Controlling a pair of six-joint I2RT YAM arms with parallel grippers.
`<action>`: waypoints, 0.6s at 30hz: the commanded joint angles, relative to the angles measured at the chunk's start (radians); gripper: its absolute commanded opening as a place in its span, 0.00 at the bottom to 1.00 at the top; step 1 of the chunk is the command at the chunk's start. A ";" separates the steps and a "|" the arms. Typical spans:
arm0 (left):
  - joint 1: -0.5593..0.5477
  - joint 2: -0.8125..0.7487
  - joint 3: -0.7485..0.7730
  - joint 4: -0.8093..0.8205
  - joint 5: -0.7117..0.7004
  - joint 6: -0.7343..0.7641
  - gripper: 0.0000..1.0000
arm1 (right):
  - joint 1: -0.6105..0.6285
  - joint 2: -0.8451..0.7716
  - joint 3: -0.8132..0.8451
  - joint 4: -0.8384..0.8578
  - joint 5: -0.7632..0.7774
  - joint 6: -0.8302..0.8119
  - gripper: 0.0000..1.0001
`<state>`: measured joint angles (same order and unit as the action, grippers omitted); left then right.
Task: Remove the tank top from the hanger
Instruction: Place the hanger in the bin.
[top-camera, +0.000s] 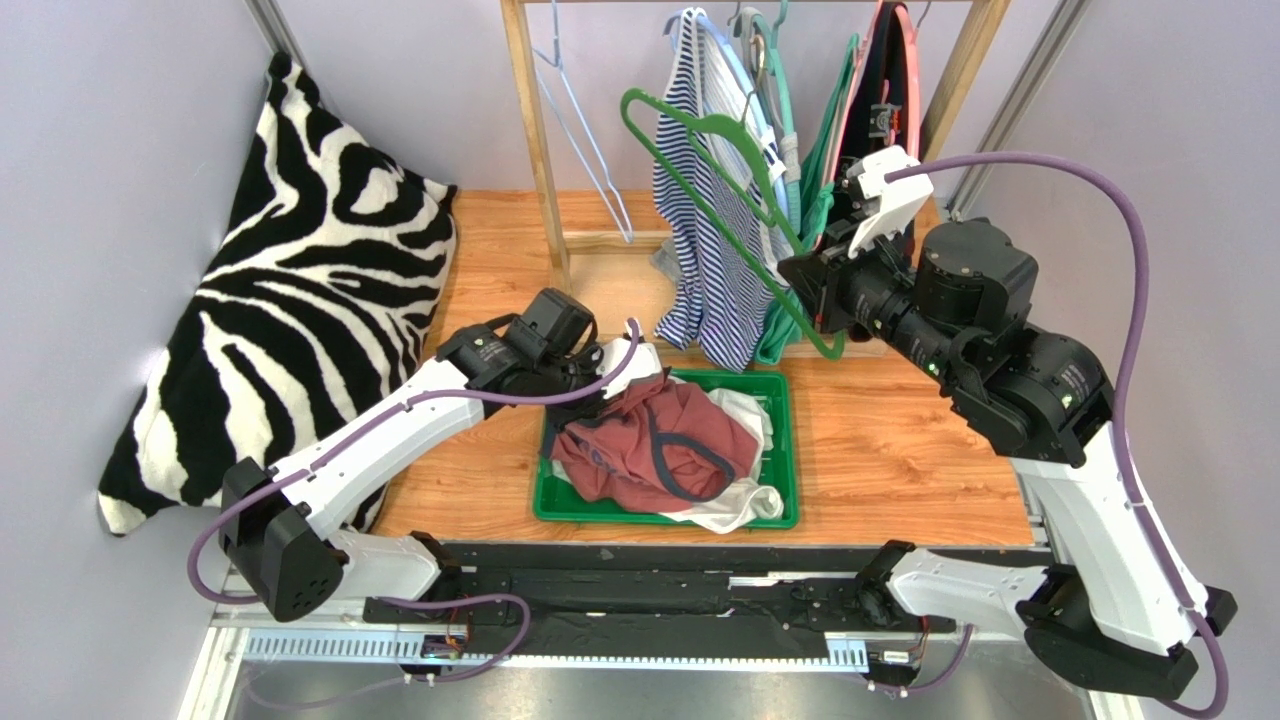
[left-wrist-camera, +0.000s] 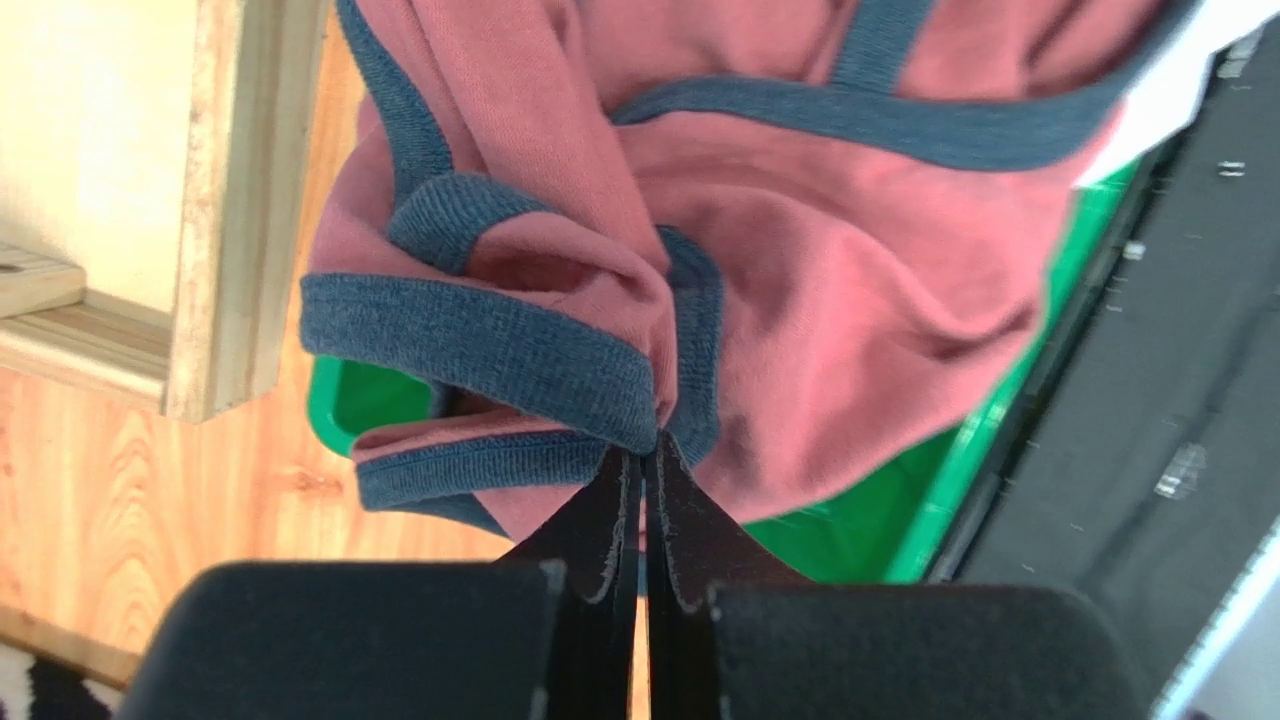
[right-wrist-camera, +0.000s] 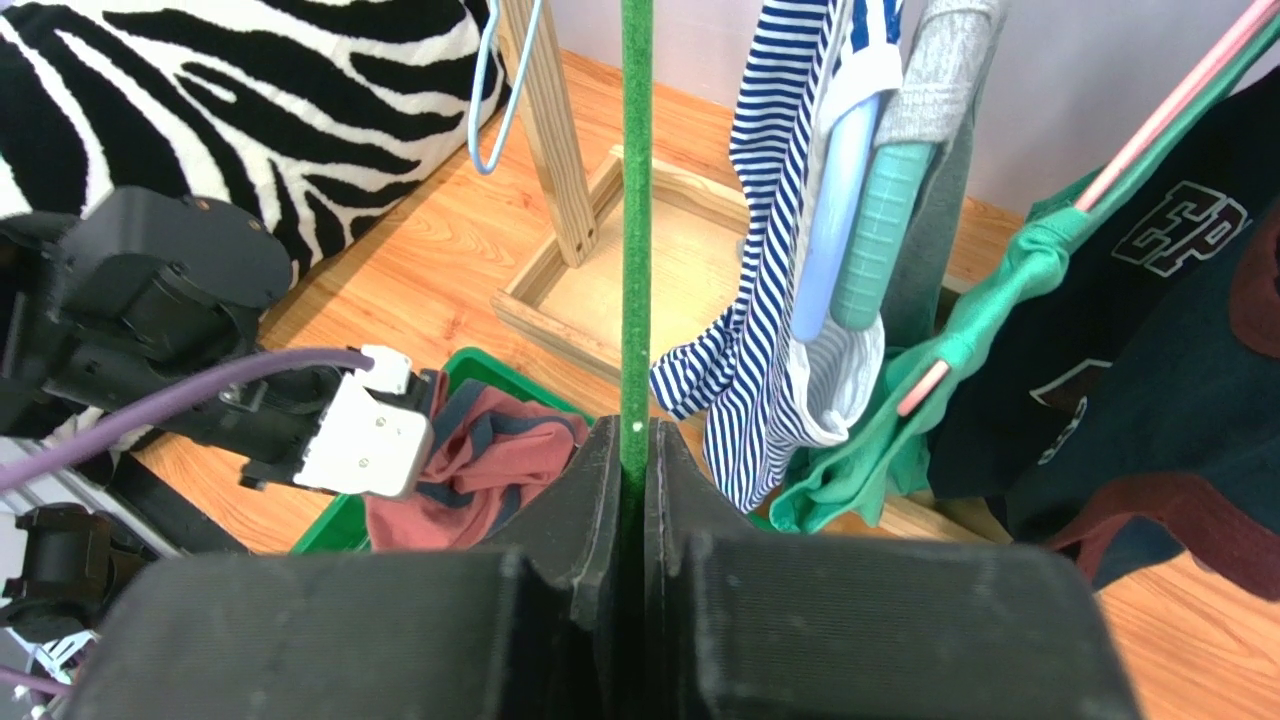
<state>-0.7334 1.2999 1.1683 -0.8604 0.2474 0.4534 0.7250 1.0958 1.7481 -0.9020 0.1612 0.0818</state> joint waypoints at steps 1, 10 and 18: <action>-0.011 0.035 -0.047 0.087 -0.057 0.053 0.00 | -0.002 0.010 0.036 0.098 0.009 0.004 0.00; -0.058 0.121 -0.148 0.156 -0.168 0.079 0.57 | -0.002 0.045 0.103 0.109 0.066 -0.004 0.00; -0.058 0.075 0.037 0.014 -0.169 0.013 0.93 | -0.004 0.240 0.203 0.176 0.090 0.016 0.00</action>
<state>-0.7856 1.4288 1.0672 -0.7826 0.0837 0.5060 0.7238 1.2232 1.8774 -0.8318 0.2237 0.0830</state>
